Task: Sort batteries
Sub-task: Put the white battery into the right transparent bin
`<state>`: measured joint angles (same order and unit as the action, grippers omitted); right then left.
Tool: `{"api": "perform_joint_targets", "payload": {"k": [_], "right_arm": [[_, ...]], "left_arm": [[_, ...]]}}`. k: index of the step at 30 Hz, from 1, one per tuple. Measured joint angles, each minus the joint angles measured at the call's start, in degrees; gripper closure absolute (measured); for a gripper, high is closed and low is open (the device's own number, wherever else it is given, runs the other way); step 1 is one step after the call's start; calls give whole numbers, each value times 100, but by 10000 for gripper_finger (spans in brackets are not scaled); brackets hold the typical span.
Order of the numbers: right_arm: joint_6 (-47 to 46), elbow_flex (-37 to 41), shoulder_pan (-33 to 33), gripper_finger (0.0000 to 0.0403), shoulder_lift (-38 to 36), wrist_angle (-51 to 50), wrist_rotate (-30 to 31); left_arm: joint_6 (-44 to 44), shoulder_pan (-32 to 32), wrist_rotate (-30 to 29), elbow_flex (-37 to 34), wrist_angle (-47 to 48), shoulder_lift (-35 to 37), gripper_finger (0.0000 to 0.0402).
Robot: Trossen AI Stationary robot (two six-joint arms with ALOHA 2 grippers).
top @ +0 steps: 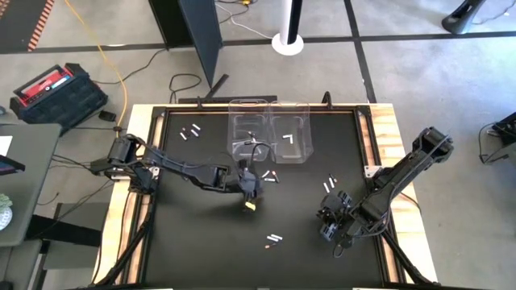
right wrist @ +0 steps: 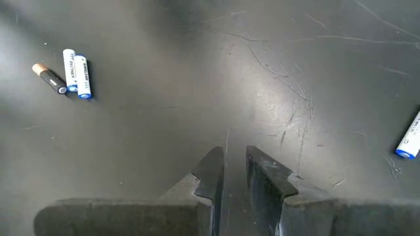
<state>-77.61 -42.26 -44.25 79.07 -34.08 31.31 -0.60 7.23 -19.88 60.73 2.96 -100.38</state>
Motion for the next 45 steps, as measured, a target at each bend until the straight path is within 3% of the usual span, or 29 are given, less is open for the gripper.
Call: {"api": "perform_joint_targets", "payload": {"k": [4,11,19,29,33,37,45], "right_arm": [[3,0,1,321,0,-22,0],[3,0,2,321,0,-21,0],[3,0,4,321,0,-18,11],[14,0,15,321,0,-64,32],[23,0,15,321,0,-65,33],[9,2,15,321,-3,-103,35],[4,2,15,321,-4,-103,37]], "left_arm": [[-260,-112,-25,0,-388,0,278],[820,-404,-94,-53,-621,0,279],[1308,-372,-191,-845,-1841,0,280],[1468,-370,-419,-1250,-2168,-1,295],[1642,-370,-434,-1446,-2791,-253,296],[1597,-365,-435,-1435,-3371,-627,296],[1114,-446,-498,-1226,-3338,-765,296]]}}
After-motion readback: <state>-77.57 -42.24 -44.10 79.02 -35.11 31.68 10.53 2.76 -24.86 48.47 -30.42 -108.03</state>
